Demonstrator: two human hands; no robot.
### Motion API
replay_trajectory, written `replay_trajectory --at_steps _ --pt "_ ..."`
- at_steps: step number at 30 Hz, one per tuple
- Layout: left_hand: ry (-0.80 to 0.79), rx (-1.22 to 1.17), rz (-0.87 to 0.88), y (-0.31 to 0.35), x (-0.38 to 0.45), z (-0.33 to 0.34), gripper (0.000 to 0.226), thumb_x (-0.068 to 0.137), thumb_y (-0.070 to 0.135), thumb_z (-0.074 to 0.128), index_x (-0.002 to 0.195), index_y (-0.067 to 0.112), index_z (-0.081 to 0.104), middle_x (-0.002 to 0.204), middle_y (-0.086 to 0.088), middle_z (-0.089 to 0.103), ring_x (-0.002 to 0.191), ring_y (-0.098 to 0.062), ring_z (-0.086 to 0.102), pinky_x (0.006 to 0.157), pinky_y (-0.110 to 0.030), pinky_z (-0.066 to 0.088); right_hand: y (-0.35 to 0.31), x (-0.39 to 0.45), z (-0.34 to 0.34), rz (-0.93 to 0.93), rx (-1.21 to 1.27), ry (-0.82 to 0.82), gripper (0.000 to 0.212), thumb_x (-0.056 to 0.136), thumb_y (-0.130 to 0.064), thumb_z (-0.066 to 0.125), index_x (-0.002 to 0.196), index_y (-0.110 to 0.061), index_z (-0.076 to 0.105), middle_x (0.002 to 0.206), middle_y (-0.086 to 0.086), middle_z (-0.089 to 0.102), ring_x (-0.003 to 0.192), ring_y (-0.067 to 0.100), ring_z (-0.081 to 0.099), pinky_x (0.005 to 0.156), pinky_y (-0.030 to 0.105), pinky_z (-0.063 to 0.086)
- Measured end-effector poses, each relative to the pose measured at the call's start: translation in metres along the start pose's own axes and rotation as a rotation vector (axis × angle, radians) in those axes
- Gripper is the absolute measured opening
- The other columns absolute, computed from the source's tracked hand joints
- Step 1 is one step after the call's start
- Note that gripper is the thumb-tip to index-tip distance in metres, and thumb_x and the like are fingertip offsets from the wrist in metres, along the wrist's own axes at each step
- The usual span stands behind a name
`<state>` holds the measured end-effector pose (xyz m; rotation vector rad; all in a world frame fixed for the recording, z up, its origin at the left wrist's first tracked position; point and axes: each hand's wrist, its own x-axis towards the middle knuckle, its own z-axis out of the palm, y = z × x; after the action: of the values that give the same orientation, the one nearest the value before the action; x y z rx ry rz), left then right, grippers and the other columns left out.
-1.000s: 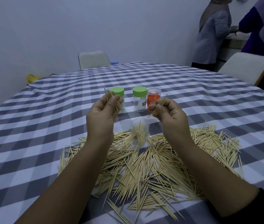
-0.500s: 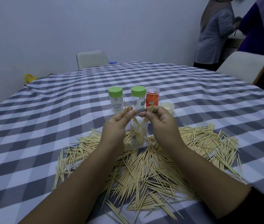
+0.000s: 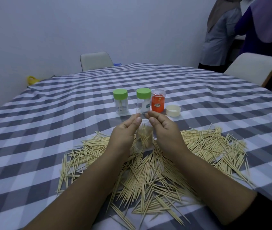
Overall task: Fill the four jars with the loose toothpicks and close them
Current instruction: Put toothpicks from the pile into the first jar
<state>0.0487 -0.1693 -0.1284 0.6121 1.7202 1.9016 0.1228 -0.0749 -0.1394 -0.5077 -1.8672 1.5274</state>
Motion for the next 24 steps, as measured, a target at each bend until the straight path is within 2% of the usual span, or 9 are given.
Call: replay_trajectory --at_steps 3,6,9,10,14,17,19,21,24 --pt "-0.024 0.092 0.009 0.003 -0.001 -0.003 0.042 0.094 0.026 0.056 0.135 0.016 0.053 0.128 0.008 0.057 0.089 0.012 0.055 0.063 0.001 0.042 -0.005 0.0 -0.005 0.029 -0.004 -0.033 0.036 0.099 -0.02 0.046 0.135 -0.019 0.05 0.131 -0.005 0.057 0.121 0.003 0.049 0.098 0.014 0.039" --pt "-0.04 0.201 0.025 0.006 -0.001 -0.009 0.043 0.094 0.033 0.054 0.136 0.023 0.051 0.141 0.008 0.048 0.121 -0.002 0.043 0.092 -0.019 0.034 -0.012 0.003 -0.018 0.039 -0.067 -0.04 0.036 0.099 -0.023 0.045 0.134 -0.021 0.051 0.129 -0.01 0.055 0.115 -0.003 0.048 0.091 0.004 0.036" --pt "-0.033 0.24 0.015 0.009 0.001 -0.018 0.04 0.096 0.041 0.047 0.135 0.032 0.051 0.142 0.009 0.047 0.128 -0.008 0.038 0.093 -0.03 0.028 -0.012 0.008 -0.036 0.053 -0.193 -0.041 0.035 0.099 -0.023 0.045 0.133 -0.023 0.052 0.134 -0.004 0.056 0.125 0.01 0.047 0.106 0.027 0.035" --pt "-0.028 0.247 0.025 0.01 0.003 -0.022 0.039 0.096 0.043 0.045 0.134 0.035 0.051 0.141 0.01 0.049 0.132 -0.011 0.038 0.093 -0.031 0.027 -0.012 0.009 -0.041 0.055 -0.259 -0.058 0.035 0.099 -0.022 0.044 0.133 -0.023 0.052 0.133 -0.003 0.056 0.126 0.011 0.047 0.106 0.028 0.034" --pt "0.041 0.357 0.073 0.012 0.013 -0.04 0.034 0.099 0.026 0.041 0.129 0.031 0.056 0.12 0.014 0.064 0.117 -0.007 0.053 0.078 -0.021 0.035 -0.007 0.012 -0.053 0.084 -0.711 -0.271 0.043 0.098 -0.011 0.039 0.139 -0.023 0.046 0.141 -0.003 0.048 0.129 0.013 0.043 0.103 0.025 0.033" --pt "-0.011 0.688 0.093 0.009 0.014 -0.05 0.039 0.096 0.013 0.042 0.13 0.027 0.057 0.124 0.011 0.061 0.092 0.002 0.056 0.072 -0.017 0.041 -0.006 0.009 -0.047 0.078 -0.972 -0.443 0.054 0.093 -0.01 0.04 0.143 -0.03 0.038 0.141 -0.001 0.049 0.123 0.018 0.047 0.095 0.027 0.038" --pt "-0.093 0.901 0.062 0.007 0.013 -0.052 0.043 0.096 0.014 0.042 0.136 0.029 0.051 0.12 0.008 0.058 0.076 -0.002 0.057 0.067 -0.02 0.046 -0.006 0.007 -0.043 0.072 -1.036 -0.506 0.057 0.092 -0.012 0.041 0.145 -0.031 0.035 0.14 -0.001 0.049 0.122 0.019 0.047 0.093 0.027 0.038" --pt "-0.156 1.107 0.052 0.003 0.013 -0.053 0.048 0.096 0.019 0.042 0.142 0.031 0.043 0.13 0.001 0.056 0.098 -0.014 0.059 0.085 -0.026 0.047 -0.006 0.006 -0.042 0.04 -1.136 -0.522 0.058 0.091 -0.012 0.041 0.146 -0.03 0.032 0.145 -0.002 0.044 0.13 0.019 0.041 0.105 0.031 0.033" --pt "-0.218 1.34 0.088 -0.002 0.014 -0.053 0.055 0.093 0.019 0.043 0.146 0.03 0.033 0.147 0.001 0.043 0.132 -0.019 0.041 0.105 -0.028 0.033 -0.004 0.007 -0.045 -0.029 -1.299 -0.528 0.061 0.091 -0.008 0.041 0.147 -0.029 0.028 0.148 -0.006 0.038 0.134 0.021 0.036 0.11 0.035 0.027"
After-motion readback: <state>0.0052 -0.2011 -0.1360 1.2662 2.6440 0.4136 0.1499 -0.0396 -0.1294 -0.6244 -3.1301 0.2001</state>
